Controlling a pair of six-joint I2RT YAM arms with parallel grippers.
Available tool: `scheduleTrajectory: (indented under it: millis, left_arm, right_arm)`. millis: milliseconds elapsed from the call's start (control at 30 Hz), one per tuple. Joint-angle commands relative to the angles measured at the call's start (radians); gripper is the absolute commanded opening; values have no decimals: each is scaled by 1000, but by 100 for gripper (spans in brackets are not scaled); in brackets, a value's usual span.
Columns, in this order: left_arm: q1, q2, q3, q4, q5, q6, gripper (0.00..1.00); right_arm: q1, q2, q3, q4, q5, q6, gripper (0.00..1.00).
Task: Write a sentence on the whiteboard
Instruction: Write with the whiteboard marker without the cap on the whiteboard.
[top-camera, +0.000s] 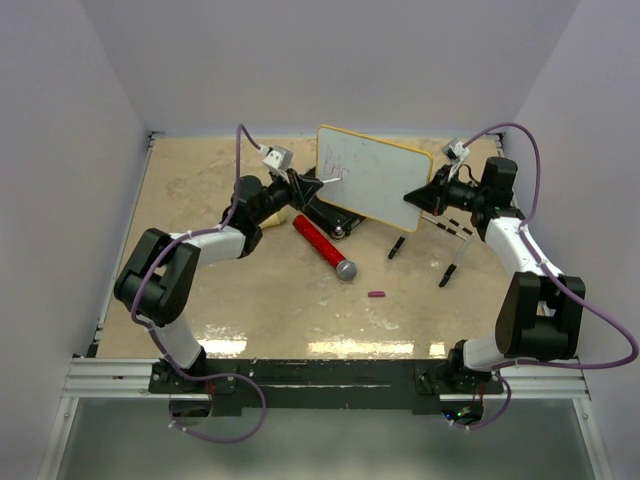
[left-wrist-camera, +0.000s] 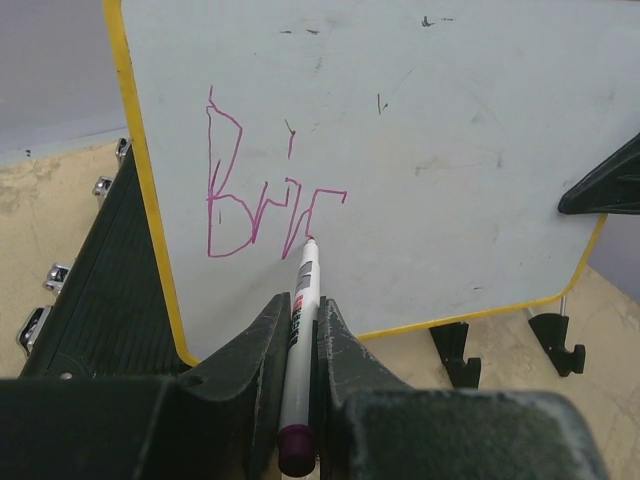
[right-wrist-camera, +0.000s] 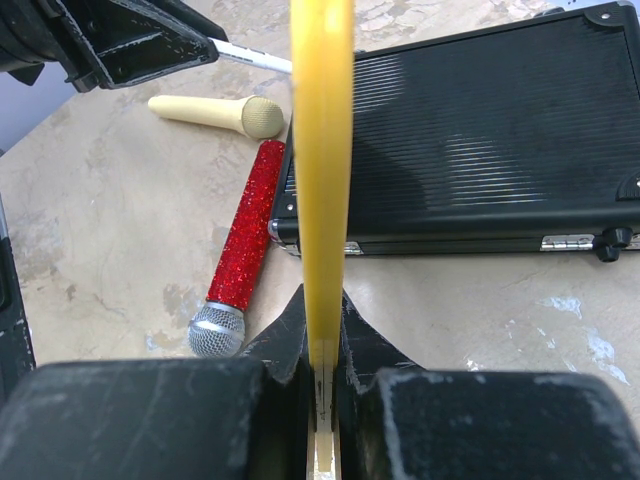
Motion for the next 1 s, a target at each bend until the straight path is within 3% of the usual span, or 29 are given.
scheduleTrajectory:
  millis: [0, 600, 967]
  left_arm:
    - [1, 14, 33, 36, 31, 0, 0]
    - [-1, 21, 116, 21, 37, -17, 0]
    - [-1, 35, 84, 21, 45, -17, 0]
  right_arm:
    - [7, -3, 28, -14, -8, -25, 0]
    - [7, 0, 28, -14, -8, -27, 0]
    - [5, 0, 28, -14, -8, -27, 0]
